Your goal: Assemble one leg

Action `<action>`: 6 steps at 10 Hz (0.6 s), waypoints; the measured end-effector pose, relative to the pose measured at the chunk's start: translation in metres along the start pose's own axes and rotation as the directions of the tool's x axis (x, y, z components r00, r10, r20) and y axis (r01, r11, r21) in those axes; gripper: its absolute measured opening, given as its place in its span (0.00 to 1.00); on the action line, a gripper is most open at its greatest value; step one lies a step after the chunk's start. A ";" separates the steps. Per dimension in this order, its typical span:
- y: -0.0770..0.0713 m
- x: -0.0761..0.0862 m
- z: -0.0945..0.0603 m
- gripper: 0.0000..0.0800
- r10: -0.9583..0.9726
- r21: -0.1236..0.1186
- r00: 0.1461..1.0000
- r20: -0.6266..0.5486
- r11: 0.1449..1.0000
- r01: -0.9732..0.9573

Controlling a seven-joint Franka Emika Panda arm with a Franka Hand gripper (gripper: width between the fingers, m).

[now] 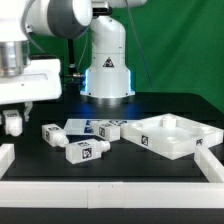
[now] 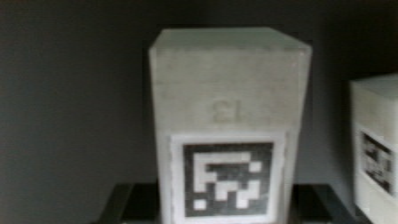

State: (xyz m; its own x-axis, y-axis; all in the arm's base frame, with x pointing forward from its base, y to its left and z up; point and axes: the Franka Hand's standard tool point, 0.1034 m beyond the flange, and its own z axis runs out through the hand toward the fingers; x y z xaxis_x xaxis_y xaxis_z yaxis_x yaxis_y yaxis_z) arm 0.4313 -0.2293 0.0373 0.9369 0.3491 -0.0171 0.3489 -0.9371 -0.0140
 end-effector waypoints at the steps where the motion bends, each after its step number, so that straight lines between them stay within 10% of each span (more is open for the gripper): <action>1: -0.001 0.000 0.014 0.36 -0.004 0.007 1.000 0.013 1.000 0.004; 5: -0.006 -0.001 0.023 0.37 -0.012 0.013 1.000 0.023 1.000 0.011; 6: -0.006 -0.001 0.023 0.58 -0.012 0.013 1.000 0.023 1.000 0.011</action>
Offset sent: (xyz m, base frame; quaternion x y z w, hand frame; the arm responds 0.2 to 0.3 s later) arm 0.0000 0.0000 0.0000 0.0000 0.0000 0.0000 1.0000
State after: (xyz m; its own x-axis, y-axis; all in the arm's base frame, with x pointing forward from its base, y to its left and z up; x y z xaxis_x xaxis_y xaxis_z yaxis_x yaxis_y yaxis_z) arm 0.4284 -0.2240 0.0144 0.9321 0.3601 -0.0395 0.3593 -0.9328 -0.0272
